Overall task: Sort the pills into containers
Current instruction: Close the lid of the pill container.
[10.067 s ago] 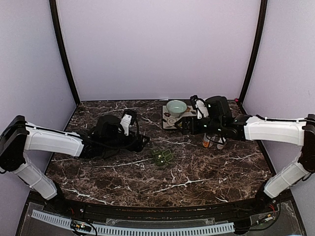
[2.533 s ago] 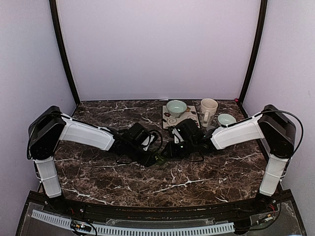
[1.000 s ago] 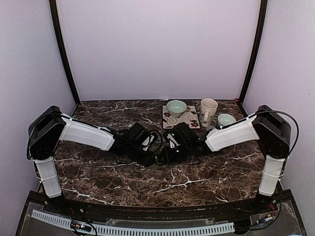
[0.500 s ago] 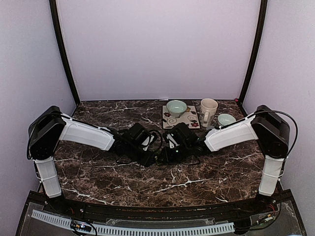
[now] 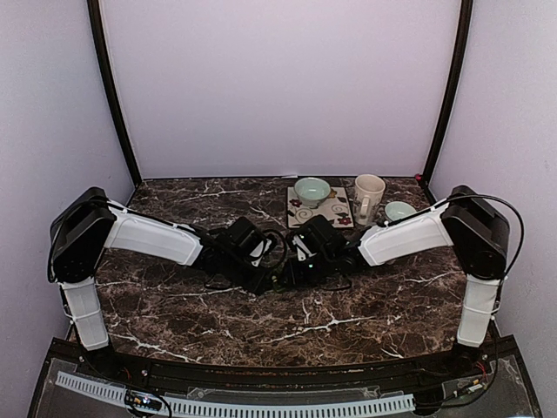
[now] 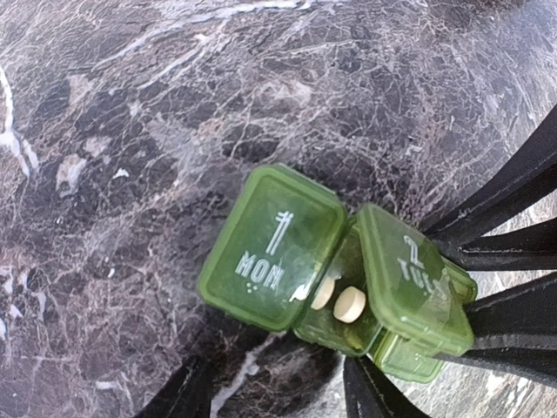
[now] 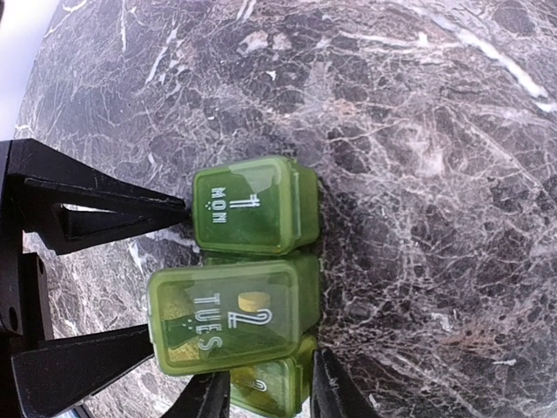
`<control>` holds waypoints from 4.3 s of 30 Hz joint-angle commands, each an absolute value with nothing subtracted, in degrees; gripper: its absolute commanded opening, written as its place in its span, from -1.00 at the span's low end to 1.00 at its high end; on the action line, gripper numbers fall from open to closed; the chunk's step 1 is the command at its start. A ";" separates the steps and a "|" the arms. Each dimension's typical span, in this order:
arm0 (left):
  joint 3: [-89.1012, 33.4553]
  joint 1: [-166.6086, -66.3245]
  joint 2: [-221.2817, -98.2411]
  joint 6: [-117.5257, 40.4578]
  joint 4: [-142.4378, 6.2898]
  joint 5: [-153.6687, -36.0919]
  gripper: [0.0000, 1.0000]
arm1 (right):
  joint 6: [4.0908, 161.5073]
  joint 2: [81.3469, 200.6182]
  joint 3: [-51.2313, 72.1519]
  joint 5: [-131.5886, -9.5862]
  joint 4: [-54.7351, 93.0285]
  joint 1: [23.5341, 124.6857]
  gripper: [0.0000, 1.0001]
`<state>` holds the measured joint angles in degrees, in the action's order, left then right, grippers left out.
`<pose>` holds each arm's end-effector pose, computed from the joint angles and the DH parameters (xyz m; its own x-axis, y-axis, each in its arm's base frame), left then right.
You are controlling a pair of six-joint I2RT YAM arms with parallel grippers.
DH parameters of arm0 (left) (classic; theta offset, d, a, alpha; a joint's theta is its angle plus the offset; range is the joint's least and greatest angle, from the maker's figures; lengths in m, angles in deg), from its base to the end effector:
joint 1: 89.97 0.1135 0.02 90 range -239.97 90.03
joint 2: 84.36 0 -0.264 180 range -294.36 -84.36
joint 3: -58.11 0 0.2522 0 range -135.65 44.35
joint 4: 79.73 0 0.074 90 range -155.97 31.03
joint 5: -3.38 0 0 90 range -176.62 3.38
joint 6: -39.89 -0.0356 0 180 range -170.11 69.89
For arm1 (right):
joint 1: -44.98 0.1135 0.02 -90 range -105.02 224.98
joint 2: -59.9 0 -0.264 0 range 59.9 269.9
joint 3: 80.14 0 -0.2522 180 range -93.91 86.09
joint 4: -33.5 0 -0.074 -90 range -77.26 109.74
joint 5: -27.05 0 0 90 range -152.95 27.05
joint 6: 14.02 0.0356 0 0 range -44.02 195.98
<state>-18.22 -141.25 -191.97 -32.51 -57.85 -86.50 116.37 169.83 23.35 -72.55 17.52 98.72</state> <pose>0.2385 -0.2973 0.1465 -0.7128 0.4058 -0.5720 0.5916 0.7860 -0.1797 0.2268 0.3192 0.1399 -0.8988 -0.1451 -0.4136 -0.3634 0.7742 0.5181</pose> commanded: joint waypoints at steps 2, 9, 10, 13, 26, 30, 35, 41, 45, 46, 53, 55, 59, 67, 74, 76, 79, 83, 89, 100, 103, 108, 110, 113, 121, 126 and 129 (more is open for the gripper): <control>-18.87 -141.21 -193.17 -32.62 -55.75 -86.29 0.08 | 115.51 173.44 24.18 -75.38 14.62 99.65 -0.39; -18.55 -141.21 -192.78 -32.49 -55.64 -85.88 0.08 | 115.65 169.87 25.01 -76.35 17.19 99.65 0.01; -18.46 -141.21 -192.61 -32.53 -55.68 -85.85 0.08 | 115.63 169.45 25.11 -76.19 17.12 99.65 0.07; -18.03 -141.21 -192.02 -32.32 -55.89 -85.52 0.08 | 115.90 168.34 25.78 -75.74 17.57 99.65 0.16; -17.04 -140.91 -189.90 -32.27 -56.24 -83.81 0.08 | 117.83 163.79 29.54 -74.05 19.39 99.65 0.18; -16.16 -140.15 -188.90 -32.31 -56.83 -83.56 0.08 | 118.81 161.88 30.82 -73.16 19.75 99.57 0.16; -15.89 -139.46 -188.29 -32.51 -56.92 -83.51 0.08 | 120.27 160.24 31.62 -72.89 20.91 98.78 0.11; -15.79 -139.19 -188.56 -32.66 -57.30 -83.54 0.08 | 123.06 159.82 32.87 -74.83 24.40 96.27 0.01; -16.25 -139.05 -189.01 -32.88 -57.47 -83.63 0.08 | 124.37 160.54 33.12 -76.65 26.83 94.60 -0.04; -16.38 -139.02 -189.18 -32.94 -57.48 -83.67 0.08 | 124.64 160.66 33.03 -76.79 27.13 94.25 -0.05; -17.44 -138.92 -190.15 -33.30 -57.51 -84.06 0.09 | 124.56 162.77 31.32 -78.32 27.41 93.04 -0.08; -17.75 -138.86 -190.41 -33.37 -57.53 -84.20 0.09 | 124.50 163.69 30.85 -78.89 27.43 92.84 -0.08; -18.61 -138.83 -191.08 -33.64 -57.36 -84.42 0.08 | 124.99 165.36 30.18 -80.41 28.67 92.67 -0.10; -19.54 -138.84 -192.06 -33.79 -57.35 -85.12 0.09 | 124.76 166.73 28.56 -81.18 28.45 92.64 -0.11; -19.98 -138.83 -192.50 -34.02 -57.13 -85.22 0.09 | 124.61 167.12 27.98 -81.23 28.13 92.62 -0.11; -20.12 -138.83 -192.55 -34.07 -57.18 -85.21 0.09 | 124.40 167.34 27.61 -81.28 27.76 92.64 -0.11; -20.25 -138.81 -192.71 -34.06 -57.16 -85.32 0.09 | 124.09 167.95 27.09 -81.47 27.19 92.68 -0.12; -20.25 -138.76 -192.96 -34.10 -57.16 -85.37 0.09 | 123.72 169.04 26.48 -81.87 26.78 92.67 -0.12; -20.25 -138.68 -193.16 -34.16 -57.14 -85.48 0.09 | 123.34 170.61 25.38 -82.28 26.21 92.89 -0.13; -19.21 -138.49 -193.08 -34.21 -57.49 -85.75 0.09 | 122.10 172.36 22.71 -82.28 23.82 93.24 -0.13; -19.11 -138.48 -193.01 -34.13 -57.69 -85.84 0.09 | 121.80 172.69 22.32 -82.24 23.03 93.41 -0.13; -18.90 -138.39 -192.90 -34.21 -57.98 -86.00 0.09 | 121.60 173.46 21.74 -82.30 22.19 94.01 -0.14; -18.68 -138.31 -192.90 -34.21 -58.07 -86.10 0.09 | 121.41 173.82 21.32 -82.17 21.70 94.25 -0.14; -18.52 -138.31 -192.90 -34.21 -58.27 -86.25 0.09 | 120.95 174.31 20.51 -81.94 20.83 94.56 -0.13; -18.33 -138.22 -192.81 -34.21 -58.73 -86.36 0.09 | 120.38 175.07 18.43 -81.34 18.97 94.99 -0.13; -18.24 -138.22 -192.72 -34.23 -58.88 -86.44 0.08 | 119.90 175.66 18.02 -81.27 17.85 95.38 -0.13; -18.10 -138.18 -192.81 -34.11 -59.17 -86.53 0.09 | 119.46 176.29 17.34 -80.97 16.89 95.56 -0.14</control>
<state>-19.14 -138.54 -192.73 -33.49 -58.31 -85.73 120.63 174.25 19.03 -81.32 18.75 94.61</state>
